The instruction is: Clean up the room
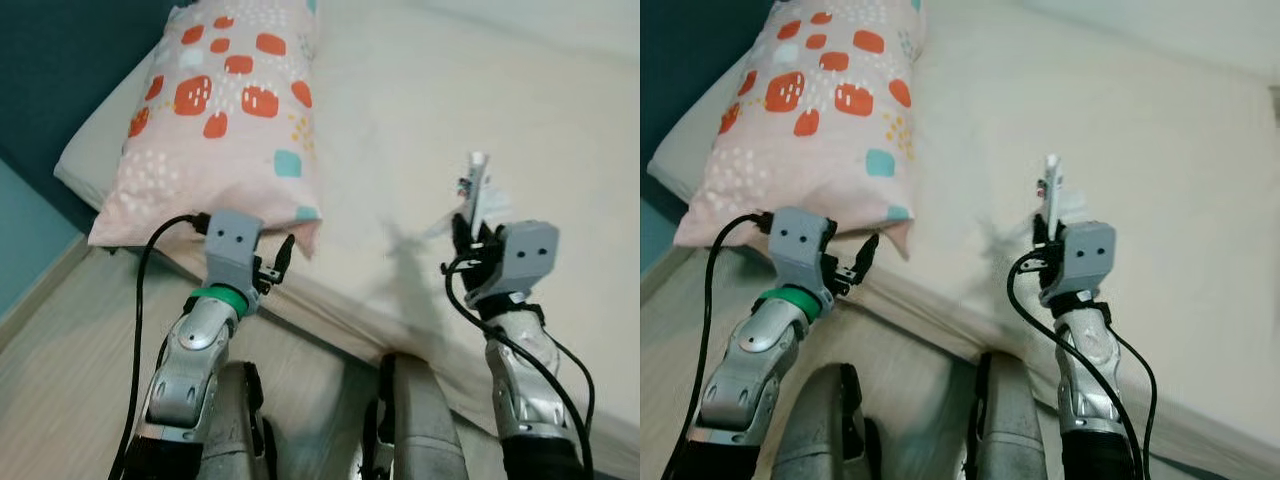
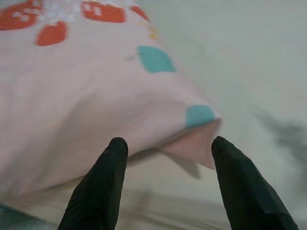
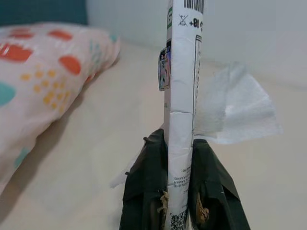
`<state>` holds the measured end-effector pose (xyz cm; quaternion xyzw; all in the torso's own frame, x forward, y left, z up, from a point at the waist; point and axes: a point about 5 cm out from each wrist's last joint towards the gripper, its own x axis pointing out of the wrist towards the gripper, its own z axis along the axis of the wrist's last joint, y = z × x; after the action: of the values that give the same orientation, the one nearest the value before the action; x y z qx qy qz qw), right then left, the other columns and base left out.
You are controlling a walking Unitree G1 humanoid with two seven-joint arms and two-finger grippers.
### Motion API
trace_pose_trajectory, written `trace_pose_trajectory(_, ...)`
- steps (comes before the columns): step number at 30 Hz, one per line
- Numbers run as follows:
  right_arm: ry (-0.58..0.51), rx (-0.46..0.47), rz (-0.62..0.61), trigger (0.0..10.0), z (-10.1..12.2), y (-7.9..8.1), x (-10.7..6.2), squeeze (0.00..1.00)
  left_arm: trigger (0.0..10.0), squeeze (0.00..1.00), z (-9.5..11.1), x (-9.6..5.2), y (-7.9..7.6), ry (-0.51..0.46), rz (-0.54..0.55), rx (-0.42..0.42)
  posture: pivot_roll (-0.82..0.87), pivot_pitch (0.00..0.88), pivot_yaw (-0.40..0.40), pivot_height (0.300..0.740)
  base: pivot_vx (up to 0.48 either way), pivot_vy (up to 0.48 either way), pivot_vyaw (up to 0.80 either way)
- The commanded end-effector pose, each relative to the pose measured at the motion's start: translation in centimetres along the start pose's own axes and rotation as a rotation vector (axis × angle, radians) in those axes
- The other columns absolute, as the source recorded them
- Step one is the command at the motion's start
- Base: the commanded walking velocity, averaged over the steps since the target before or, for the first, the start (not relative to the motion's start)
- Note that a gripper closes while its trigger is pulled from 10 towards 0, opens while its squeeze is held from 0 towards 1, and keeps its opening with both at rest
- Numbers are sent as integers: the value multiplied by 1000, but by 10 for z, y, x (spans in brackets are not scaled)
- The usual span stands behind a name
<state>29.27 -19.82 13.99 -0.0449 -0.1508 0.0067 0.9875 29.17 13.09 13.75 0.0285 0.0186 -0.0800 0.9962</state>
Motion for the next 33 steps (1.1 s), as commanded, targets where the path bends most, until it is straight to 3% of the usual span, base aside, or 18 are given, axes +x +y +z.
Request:
trace_pose_trajectory(1, 8, -17, -5, 10000, -4, -1, 1, 0, 10000, 0, -7, 1, 3, 17, 24, -24, -29, 3, 33, 629, 0, 0, 0)
trace_pose_trajectory(12, 1, -27, 25, 10000, -4, 9, 10, 0, 10000, 0, 0, 10, 10, -29, 78, -5, -22, 0, 15, 664, 0, 0, 0)
trace_pose_trajectory(18, 7, 3, 81, 10000, -9, 26, 9, 0, 10000, 0, 2, 12, 10, -56, 86, 9, -14, 0, 4, 689, 0, 0, 0)
trace_pose_trajectory(33, 13, -7, 62, 10000, -11, 23, 10, 0, 10000, 0, 0, 22, 1, -61, 66, 18, -24, 0, 10, 734, 0, 0, 0)
